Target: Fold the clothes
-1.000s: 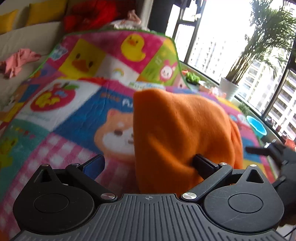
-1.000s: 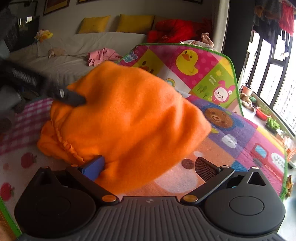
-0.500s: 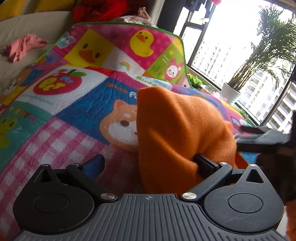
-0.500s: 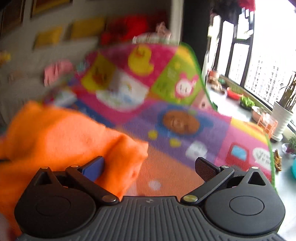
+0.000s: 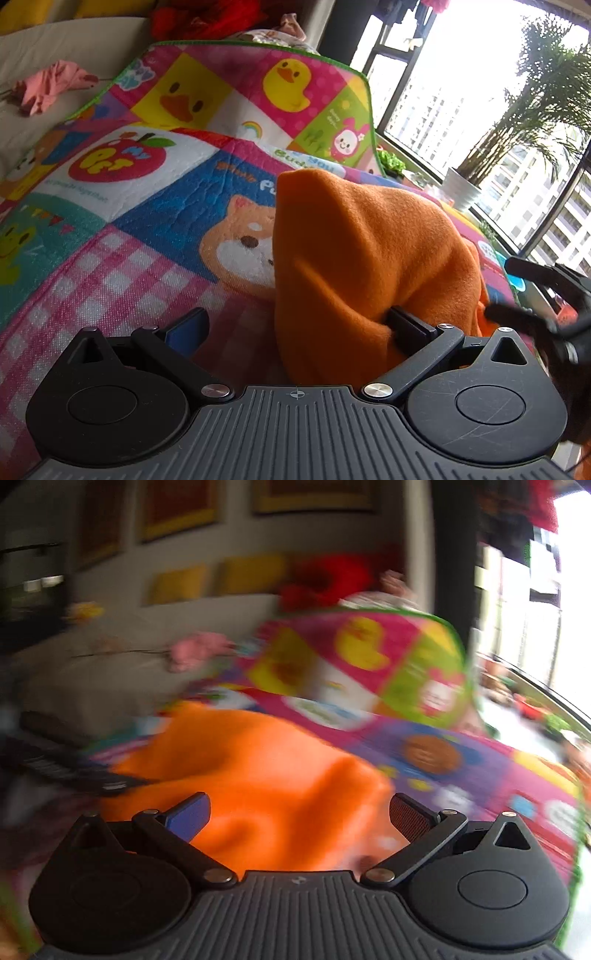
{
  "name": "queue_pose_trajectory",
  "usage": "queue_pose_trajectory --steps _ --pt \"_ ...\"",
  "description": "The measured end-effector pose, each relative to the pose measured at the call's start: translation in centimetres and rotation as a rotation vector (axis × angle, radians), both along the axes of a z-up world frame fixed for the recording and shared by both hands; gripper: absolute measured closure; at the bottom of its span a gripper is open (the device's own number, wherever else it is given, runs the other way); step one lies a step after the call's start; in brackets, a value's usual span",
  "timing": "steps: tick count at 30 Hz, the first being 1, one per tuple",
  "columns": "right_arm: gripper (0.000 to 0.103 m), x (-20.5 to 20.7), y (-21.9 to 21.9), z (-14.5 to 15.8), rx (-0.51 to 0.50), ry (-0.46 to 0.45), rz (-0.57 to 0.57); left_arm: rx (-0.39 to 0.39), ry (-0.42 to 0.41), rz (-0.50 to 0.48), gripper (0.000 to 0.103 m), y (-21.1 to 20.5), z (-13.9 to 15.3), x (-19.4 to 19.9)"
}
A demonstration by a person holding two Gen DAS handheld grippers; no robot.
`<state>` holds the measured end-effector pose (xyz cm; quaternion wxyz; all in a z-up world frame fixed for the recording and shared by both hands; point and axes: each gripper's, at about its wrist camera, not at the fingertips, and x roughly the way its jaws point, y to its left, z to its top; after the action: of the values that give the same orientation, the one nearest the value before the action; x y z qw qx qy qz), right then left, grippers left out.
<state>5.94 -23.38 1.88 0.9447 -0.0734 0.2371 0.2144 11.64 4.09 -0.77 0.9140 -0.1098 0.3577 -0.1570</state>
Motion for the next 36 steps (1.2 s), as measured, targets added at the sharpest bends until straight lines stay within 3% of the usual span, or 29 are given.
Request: queue_pose_trajectory --steps 4,5,9,15,17,26,31,36 --pt "0.0 0.6 2.2 -2.4 -0.215 -0.019 -0.047 -0.051 0.001 0.0 0.0 0.6 1.1 -0.4" --pt "0.0 0.9 1.8 -2.6 -0.215 -0.01 -0.072 -0.074 0.004 -0.002 0.0 0.9 1.4 -0.6" --pt "0.0 1.8 -0.2 -2.2 -0.117 0.038 -0.133 -0.162 0.052 -0.048 0.0 1.6 1.5 -1.4" --pt "0.0 2.1 -3.7 -2.4 0.232 0.259 -0.07 -0.113 0.112 -0.123 0.0 -0.7 -1.1 -1.7" --pt "0.007 2.3 -4.0 -3.3 0.278 0.301 -0.043 -0.062 0.085 -0.132 0.0 -1.6 -1.1 -2.0" --pt "0.011 5.0 -2.3 -4.3 0.245 0.266 0.012 -0.028 0.074 -0.141 0.0 -2.3 -1.1 1.1" --pt "0.011 8.7 -2.7 -4.0 0.187 0.222 -0.028 -0.049 0.077 -0.133 0.0 -2.4 -0.7 3.4" --pt "0.011 9.1 -3.1 -3.9 0.143 0.242 -0.012 -0.209 0.062 -0.206 0.0 -0.2 1.9 3.9"
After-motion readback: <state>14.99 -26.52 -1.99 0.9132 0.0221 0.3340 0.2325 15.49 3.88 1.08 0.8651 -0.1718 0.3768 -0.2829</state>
